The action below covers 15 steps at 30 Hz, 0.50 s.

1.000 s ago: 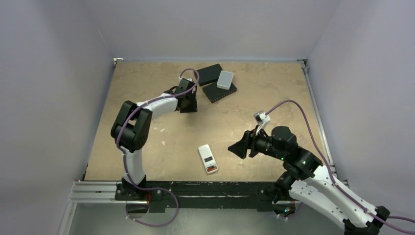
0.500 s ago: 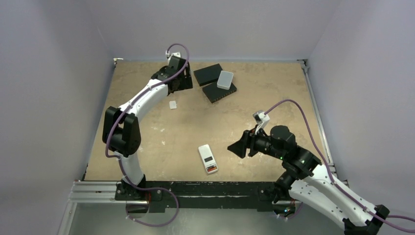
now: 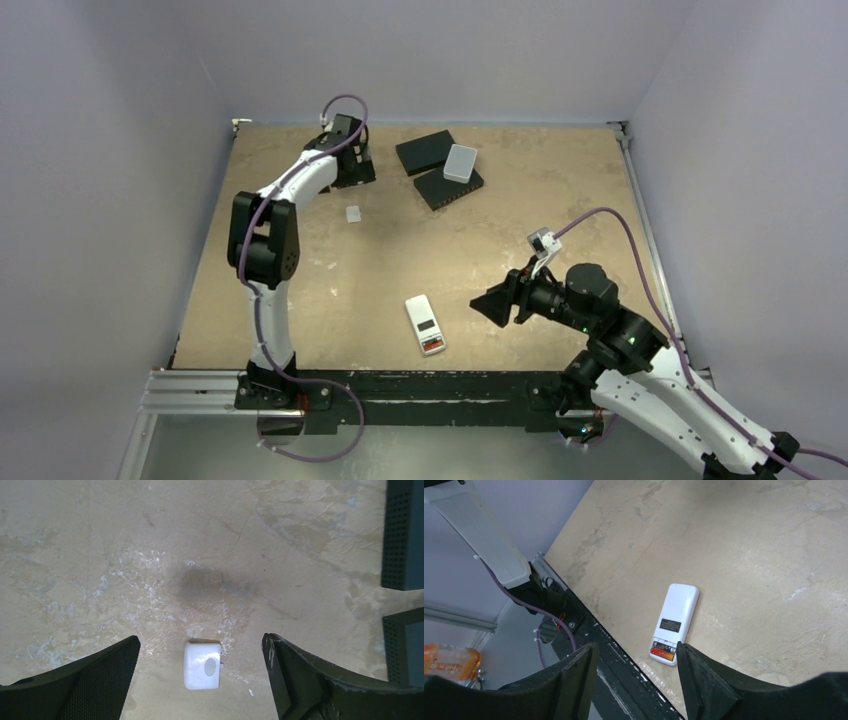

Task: Load the batteries into the remote control
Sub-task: Move the battery cover to the center of the board.

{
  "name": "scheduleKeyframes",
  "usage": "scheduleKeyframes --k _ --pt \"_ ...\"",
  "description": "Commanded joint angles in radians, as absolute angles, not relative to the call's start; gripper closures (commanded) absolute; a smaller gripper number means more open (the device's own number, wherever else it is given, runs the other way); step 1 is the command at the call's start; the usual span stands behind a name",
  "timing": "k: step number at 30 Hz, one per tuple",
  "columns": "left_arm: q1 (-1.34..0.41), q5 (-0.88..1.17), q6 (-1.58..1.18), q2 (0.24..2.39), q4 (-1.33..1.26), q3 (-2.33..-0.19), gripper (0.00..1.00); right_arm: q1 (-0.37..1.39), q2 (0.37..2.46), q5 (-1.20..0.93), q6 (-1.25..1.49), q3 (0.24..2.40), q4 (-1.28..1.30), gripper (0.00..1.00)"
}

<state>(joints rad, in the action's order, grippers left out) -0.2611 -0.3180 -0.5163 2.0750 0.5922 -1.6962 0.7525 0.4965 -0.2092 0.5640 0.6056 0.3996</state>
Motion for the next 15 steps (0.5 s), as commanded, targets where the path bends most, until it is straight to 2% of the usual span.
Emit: scheduleKeyframes --k 1,4,12,15 --pt "-0.254 -0.328 -0.554 2.109 0.619 -1.750 0.06 0.752 0.481 -0.225 0.550 0.620 0.396 0.33" --pt "-0.244 -0.331 -0.568 2.134 0.629 -1.748 0.09 0.751 0.479 -0.228 0.547 0.619 0.397 0.33" --pt "-0.225 -0.307 -0.592 2.144 0.617 -1.707 0.28 0.752 0.458 -0.230 0.546 0.608 0.402 0.33" --pt "-0.225 -0.294 -0.595 2.145 0.606 -1.684 0.32 0.752 0.454 -0.230 0.548 0.607 0.403 0.33"
